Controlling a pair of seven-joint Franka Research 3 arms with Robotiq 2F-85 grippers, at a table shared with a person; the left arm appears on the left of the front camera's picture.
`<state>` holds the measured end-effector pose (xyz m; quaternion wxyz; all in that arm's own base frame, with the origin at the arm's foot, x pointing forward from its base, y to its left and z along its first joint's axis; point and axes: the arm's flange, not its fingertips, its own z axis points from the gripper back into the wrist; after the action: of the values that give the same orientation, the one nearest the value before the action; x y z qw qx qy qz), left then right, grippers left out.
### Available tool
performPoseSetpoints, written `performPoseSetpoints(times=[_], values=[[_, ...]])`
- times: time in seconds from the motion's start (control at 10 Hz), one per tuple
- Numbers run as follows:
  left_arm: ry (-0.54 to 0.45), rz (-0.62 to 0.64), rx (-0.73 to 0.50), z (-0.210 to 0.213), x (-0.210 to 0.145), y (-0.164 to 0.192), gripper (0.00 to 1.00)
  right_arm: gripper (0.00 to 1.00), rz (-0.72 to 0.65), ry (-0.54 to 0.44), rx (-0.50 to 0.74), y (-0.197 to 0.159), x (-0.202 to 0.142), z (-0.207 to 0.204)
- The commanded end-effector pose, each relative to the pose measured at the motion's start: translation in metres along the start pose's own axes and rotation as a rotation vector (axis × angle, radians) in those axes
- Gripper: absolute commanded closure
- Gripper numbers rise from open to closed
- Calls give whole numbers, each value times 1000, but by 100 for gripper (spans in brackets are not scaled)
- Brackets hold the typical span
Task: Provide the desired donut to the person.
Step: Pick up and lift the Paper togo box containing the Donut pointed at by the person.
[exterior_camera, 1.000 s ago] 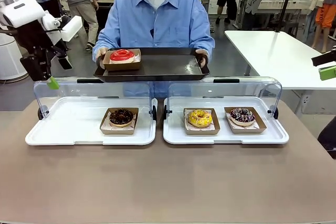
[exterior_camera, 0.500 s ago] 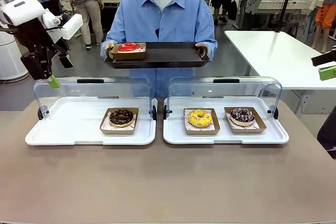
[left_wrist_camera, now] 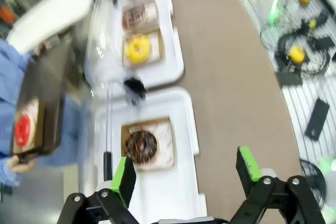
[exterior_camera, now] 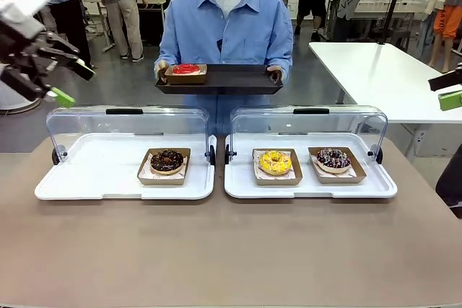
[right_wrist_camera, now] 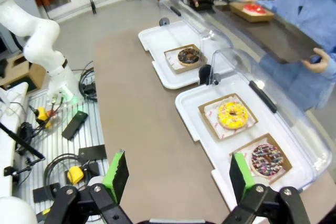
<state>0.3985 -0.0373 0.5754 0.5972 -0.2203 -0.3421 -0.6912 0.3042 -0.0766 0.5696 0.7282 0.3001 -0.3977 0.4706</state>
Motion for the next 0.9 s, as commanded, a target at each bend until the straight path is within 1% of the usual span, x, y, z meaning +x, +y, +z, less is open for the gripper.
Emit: performPoseSetpoints(times=[0.0,0.1,0.2,0.3,0.4,0.6,0.8], values=[[-301,-21,-40,17,-41,-13,0,0,13,-31,6,-2,1,-2],[-389,-24,37,24,-64,-36,0,0,13,-31,6,-2,1,-2],[-448,-10,85,35,-84,-48,0,0,13,-31,6,-2,1,-2],[-499,52,84,48,-103,-50,0,0,13,-31,6,-2,1,-2],[-499,98,95,62,-118,-54,0,0,13,-31,6,-2,1,-2],[-476,245,134,73,-144,-71,0,0,13,-31,6,-2,1,-2],[-466,291,121,81,-159,-65,0,0,13,-31,6,-2,1,-2]])
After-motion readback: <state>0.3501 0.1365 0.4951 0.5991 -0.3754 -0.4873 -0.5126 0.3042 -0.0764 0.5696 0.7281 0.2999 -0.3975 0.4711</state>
